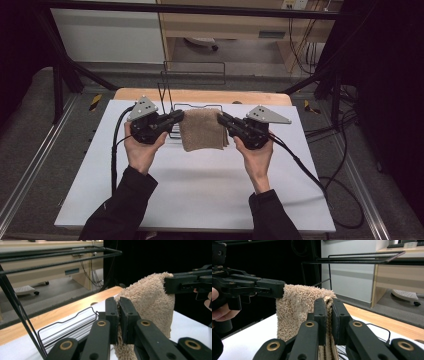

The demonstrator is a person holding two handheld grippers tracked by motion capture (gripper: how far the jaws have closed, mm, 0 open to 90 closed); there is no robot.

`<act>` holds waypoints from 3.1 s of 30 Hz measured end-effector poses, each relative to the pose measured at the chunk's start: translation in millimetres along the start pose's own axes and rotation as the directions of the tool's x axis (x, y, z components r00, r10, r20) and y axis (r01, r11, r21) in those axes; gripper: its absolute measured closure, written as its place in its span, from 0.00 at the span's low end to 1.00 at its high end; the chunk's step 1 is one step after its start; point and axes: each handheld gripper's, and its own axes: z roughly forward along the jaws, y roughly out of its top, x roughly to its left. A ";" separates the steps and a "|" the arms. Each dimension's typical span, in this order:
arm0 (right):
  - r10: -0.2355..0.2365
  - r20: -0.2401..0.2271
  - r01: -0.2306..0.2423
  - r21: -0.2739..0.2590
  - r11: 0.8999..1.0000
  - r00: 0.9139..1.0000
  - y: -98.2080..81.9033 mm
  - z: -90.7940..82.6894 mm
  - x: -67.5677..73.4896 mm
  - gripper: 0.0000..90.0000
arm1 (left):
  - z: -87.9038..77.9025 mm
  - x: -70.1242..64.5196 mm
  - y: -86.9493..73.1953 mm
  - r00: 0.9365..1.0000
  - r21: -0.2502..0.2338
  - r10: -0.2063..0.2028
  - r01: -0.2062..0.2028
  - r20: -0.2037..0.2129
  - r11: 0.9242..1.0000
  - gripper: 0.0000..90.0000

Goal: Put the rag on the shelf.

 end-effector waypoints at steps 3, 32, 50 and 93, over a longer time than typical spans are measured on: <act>-0.006 0.004 0.006 -0.014 1.000 1.000 5.6 2.5 0.7 0.93 | -1.6 1.3 3.5 1.000 -0.014 0.001 -0.001 -0.004 1.000 0.95; -0.040 0.023 0.042 -0.086 0.995 0.999 42.8 19.2 1.2 0.93 | -6.6 17.7 39.7 0.999 -0.101 0.006 -0.009 -0.035 0.995 0.95; -0.061 0.039 0.066 -0.119 0.991 0.997 71.9 31.2 0.6 0.93 | -6.2 32.6 68.6 0.998 -0.139 0.011 -0.019 -0.058 0.990 0.95; -0.075 0.066 0.086 -0.182 0.980 0.995 124.4 57.2 -15.5 0.93 | 7.2 60.2 121.7 0.997 -0.199 -0.004 -0.011 -0.076 0.980 0.95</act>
